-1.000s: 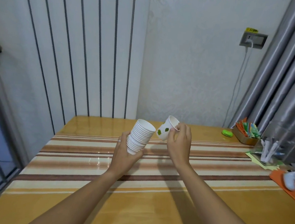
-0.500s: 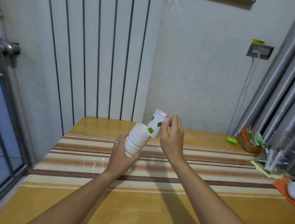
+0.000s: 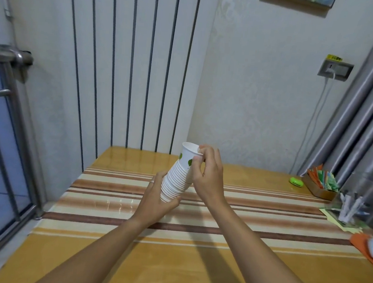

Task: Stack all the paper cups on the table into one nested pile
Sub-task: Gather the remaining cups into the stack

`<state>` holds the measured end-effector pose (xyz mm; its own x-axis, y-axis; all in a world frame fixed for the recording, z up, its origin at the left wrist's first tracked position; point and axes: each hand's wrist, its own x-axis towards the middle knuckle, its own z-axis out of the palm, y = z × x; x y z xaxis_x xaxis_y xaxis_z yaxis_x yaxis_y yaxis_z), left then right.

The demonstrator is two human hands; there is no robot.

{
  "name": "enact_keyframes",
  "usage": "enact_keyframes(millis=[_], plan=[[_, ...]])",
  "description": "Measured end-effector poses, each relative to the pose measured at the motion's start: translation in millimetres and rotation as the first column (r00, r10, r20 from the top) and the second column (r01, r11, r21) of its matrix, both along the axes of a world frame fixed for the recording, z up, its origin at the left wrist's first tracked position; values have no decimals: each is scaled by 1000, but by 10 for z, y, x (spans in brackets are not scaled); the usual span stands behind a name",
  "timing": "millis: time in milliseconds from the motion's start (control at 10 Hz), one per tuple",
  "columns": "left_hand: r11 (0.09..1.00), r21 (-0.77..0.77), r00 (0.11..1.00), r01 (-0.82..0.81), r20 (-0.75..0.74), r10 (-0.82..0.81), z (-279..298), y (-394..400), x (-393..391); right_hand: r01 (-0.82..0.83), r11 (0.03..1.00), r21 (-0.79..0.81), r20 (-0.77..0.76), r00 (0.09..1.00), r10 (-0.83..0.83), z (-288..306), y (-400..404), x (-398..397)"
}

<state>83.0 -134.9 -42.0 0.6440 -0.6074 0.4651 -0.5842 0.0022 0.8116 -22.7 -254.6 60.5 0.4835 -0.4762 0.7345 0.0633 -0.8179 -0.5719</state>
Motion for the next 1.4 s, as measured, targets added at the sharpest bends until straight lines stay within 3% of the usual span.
enact_keyframes(millis=[200, 400, 600, 800, 900, 1000, 1400], plan=[[1000, -14, 998, -17, -61, 16, -4, 60, 51, -95, 992, 78, -179, 978, 107, -264, 57, 31], [998, -63, 990, -29, -140, 20, 62, 33, -1, -93, 981, 173, -162, 979, 121, -201, 165, 136], [998, -66, 982, 11, -186, -23, 43, 69, -30, -94, 991, 97, -177, 978, 111, -256, 278, 196], [999, -44, 976, -2, -218, -8, 16, 175, 38, -207, 925, 317, -182, 944, 274, -362, 281, 197], [999, -35, 975, -10, -224, 2, 10, 240, 89, -207, 877, 433, -260, 903, 341, -558, 240, 170], [1000, -7, 978, 8, -208, -9, 19, 293, 97, -178, 878, 444, -322, 883, 341, -694, 229, 145], [984, 82, 965, 157, -224, -135, 193, 627, 218, -186, 844, 502, -308, 874, 376, -534, 241, -33]])
